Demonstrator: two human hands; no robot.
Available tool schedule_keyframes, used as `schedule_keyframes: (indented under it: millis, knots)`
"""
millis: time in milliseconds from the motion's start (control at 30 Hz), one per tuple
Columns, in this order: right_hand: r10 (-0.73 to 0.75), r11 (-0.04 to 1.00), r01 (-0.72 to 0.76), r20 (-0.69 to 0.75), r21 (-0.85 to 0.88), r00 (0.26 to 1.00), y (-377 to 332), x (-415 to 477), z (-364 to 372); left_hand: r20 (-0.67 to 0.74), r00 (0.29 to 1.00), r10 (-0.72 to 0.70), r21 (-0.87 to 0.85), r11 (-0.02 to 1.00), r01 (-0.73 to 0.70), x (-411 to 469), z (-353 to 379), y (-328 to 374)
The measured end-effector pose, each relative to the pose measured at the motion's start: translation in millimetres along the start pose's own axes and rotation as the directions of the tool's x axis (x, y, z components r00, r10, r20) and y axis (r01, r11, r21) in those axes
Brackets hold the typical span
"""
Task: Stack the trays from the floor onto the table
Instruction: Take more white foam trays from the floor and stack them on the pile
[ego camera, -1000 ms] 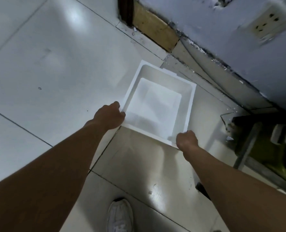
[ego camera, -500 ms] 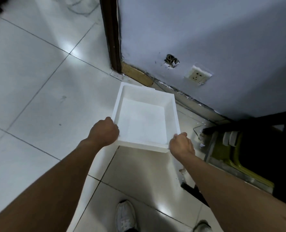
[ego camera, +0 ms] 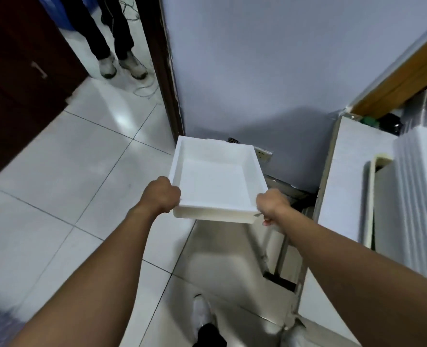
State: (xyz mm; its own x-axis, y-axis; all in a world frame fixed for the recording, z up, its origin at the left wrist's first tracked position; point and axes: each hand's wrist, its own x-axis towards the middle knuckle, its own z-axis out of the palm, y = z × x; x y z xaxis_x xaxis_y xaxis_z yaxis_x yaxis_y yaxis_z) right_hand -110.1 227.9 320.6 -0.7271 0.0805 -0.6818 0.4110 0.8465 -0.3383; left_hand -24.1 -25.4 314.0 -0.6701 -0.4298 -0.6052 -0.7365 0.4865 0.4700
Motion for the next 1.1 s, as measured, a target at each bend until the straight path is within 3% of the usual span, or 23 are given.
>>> schedule_keyframes:
  millis: [100,333,567,733,1100]
  knots:
    - [-0.115,0.993,0.114,-0.041,-0.038,0.992,-9.0,-43.8,-31.2,-0.048,0.999,0.012,0.026,1.000,-0.011,-33.6,-29.3,22.2]
    - [-0.182,0.981,0.184,-0.047,0.052,0.982,12.0,-126.7,-98.2,-0.126,0.989,0.075,0.087,0.994,-0.065,-120.3,-66.4,71.8]
    - [-0.306,0.952,0.305,-0.119,-0.026,0.945,23.8,-175.3,-181.6,-0.186,0.975,0.123,0.092,0.990,-0.107,-196.3,-74.6,112.9]
    - [-0.433,0.901,0.427,-0.168,-0.076,0.885,27.7,-204.2,-243.9,-0.305,0.929,0.209,0.163,0.973,-0.166,-248.4,-84.2,156.5]
    - [-0.448,0.890,0.449,-0.320,-0.078,0.834,90.6,-247.1,-345.5,-0.378,0.813,0.444,0.203,0.896,-0.395,-320.8,-77.5,263.9]
